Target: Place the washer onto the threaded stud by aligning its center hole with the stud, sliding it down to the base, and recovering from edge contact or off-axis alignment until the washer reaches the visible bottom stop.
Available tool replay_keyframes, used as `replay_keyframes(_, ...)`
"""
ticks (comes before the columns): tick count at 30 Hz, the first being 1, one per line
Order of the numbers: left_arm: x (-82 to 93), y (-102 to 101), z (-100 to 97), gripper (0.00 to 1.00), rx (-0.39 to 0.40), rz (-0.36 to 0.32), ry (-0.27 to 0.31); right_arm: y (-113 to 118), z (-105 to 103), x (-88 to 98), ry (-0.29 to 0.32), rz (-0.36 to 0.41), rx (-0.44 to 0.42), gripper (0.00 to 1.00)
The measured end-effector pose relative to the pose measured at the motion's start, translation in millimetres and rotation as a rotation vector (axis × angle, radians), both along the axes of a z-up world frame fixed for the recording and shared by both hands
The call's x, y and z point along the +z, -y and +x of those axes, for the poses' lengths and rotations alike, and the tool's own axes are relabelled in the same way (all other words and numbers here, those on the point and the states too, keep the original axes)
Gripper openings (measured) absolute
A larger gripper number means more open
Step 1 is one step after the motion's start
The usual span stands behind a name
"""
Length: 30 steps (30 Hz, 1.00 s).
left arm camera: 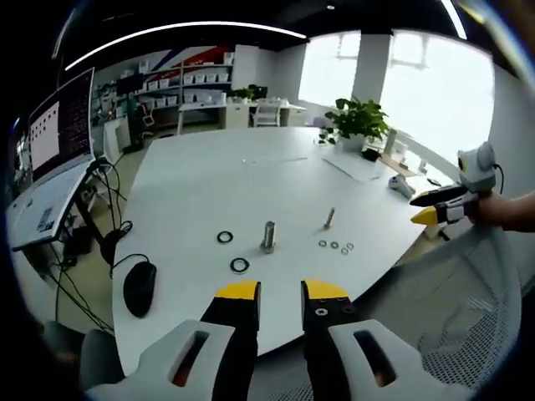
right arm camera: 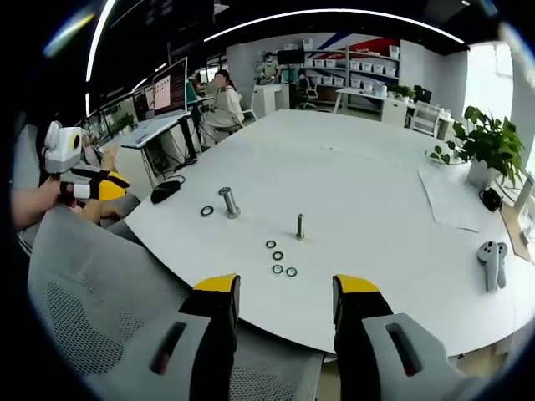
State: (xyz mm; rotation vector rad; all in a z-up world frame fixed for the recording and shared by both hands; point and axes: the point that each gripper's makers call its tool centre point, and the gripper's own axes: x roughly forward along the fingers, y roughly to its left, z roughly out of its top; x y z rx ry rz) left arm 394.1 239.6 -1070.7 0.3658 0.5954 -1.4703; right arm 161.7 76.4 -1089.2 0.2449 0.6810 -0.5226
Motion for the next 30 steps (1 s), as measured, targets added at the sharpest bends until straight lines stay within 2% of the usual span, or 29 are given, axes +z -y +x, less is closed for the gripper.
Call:
replay_keyframes(7,-4.9,-1.0,4.4,0.17,0.0,0.002,-0.006,1.0,-2.4,-3.3,-0.01,0.008,-0.003,0.45)
replay_keyframes(11,2.4,-0.4,1.1,0.16,0.007,-0.005,-0.003,0.1,-2.9,-4.3,-0.022,0.007,0.005,0.45)
replay_keyframes(19,-2.7,-1.5,6.0,0.16,0.008,0.001,-0.004,1.4,-3.1,-4.2,-0.021,0.006,0.001,0.45)
replay_keyframes(21,0.5,0.3,1.7,0.16,0.006,0.0,-0.003,0.7,-2.1,-4.4,-0.021,0.008,0.008,0.45)
replay_keyframes(25,-5.7,-0.5,5.9,0.16,0.005,0.008,-0.003,-1.1,-0.8,-5.7,-0.021,0.01,0.018,0.45)
replay_keyframes(27,-2.3,-0.5,-1.6,0.16,-0.005,0.017,-0.003,-0.4,-1.1,-5.2,-0.021,0.007,0.017,0.45)
replay_keyframes(30,-6.1,0.1,-3.4,0.17,-0.015,0.031,-0.005,1.0,-3.3,-5.1,-0.018,0.017,0.001,0.45)
